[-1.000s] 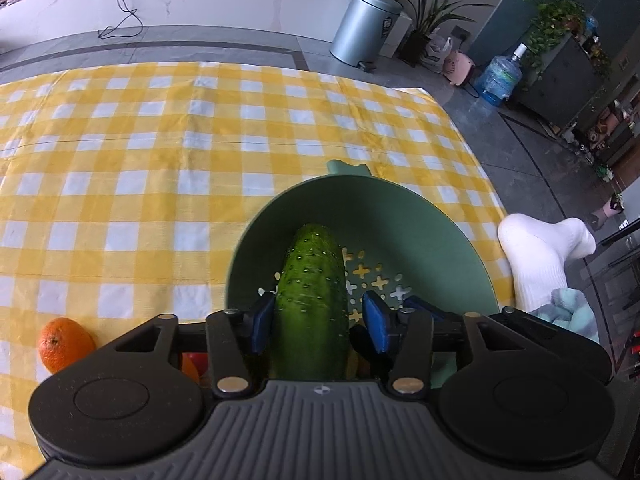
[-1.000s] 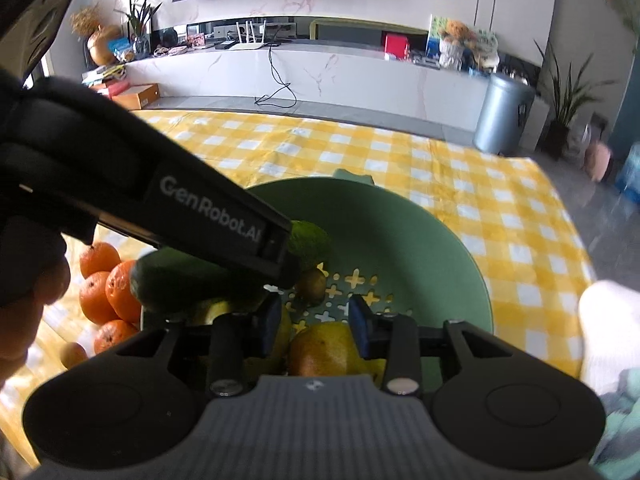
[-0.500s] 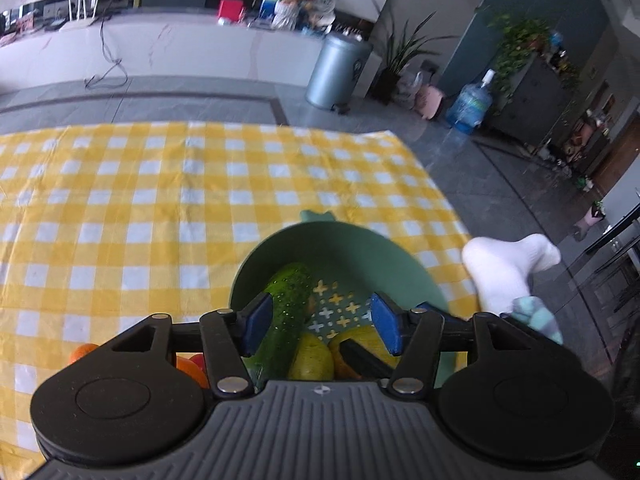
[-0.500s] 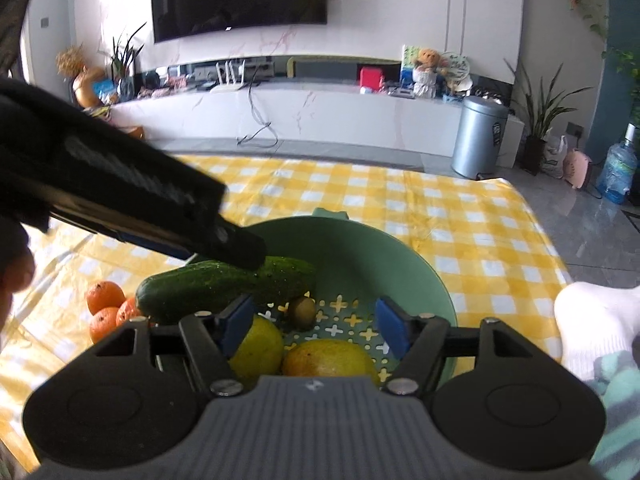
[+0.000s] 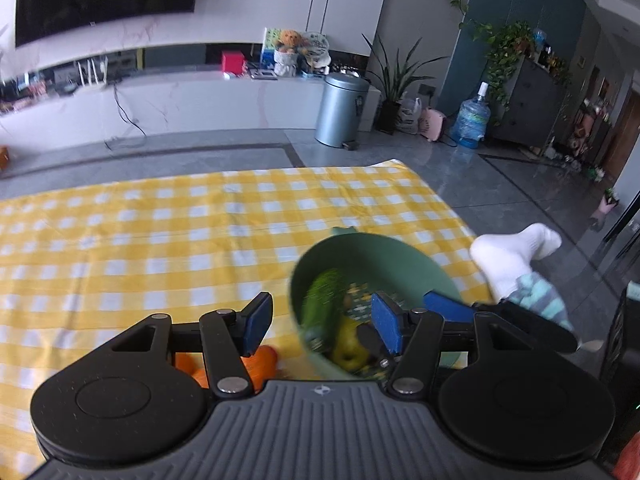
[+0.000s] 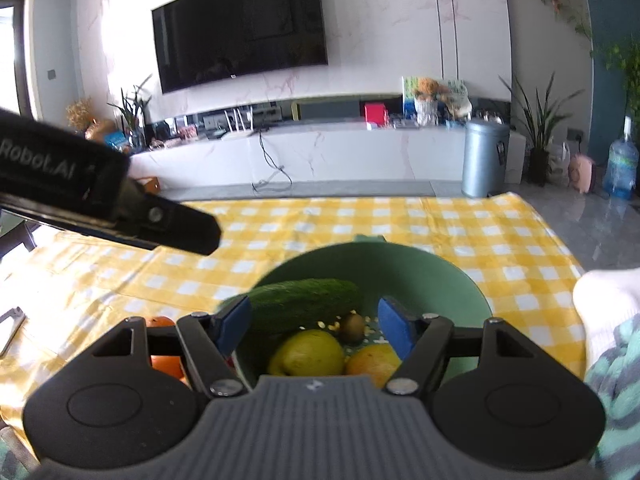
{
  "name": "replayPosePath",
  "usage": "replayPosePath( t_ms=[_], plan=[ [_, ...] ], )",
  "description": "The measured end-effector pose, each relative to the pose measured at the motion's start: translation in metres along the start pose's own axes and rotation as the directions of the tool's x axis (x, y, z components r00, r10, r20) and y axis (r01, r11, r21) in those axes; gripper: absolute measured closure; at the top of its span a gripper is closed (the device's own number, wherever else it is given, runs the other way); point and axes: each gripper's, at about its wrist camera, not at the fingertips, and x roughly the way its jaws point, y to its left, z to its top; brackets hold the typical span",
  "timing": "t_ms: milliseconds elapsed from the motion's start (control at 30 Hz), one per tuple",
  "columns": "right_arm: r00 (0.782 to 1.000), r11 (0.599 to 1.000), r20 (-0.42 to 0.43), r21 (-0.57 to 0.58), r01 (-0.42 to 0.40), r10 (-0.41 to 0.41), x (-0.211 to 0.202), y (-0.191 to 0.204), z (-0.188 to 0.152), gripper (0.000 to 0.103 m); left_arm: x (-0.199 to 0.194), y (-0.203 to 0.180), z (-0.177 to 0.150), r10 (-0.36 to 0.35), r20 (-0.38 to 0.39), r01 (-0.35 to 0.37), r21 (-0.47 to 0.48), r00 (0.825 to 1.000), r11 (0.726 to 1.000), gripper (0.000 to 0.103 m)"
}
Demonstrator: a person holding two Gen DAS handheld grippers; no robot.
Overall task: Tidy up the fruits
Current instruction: 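Open both grippers to drop the cucumber and kiwi into the colander, then withdraw both grippers from the colander toward the oranges on the cloth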
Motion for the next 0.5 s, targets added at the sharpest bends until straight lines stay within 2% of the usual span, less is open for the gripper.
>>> replayPosePath(
  t_ms=[300,500],
  plan=[
    [0.997,0.996,0.047,-0.071,-0.061,0.064,-0.02,0.043,-0.018,0.035,-0.032,0.028,-0.022,0.117,0.029,-0.119,0.078,0.993,0.99,0.036],
    [0.991,0.981,0.028,-0.15,-0.126,0.131,-0.025,0.072,-0.035,0.036,-0.036,0.059,-0.037,0.108,0.014,-0.108,0.05,0.994,0.993,0.036]
  ],
)
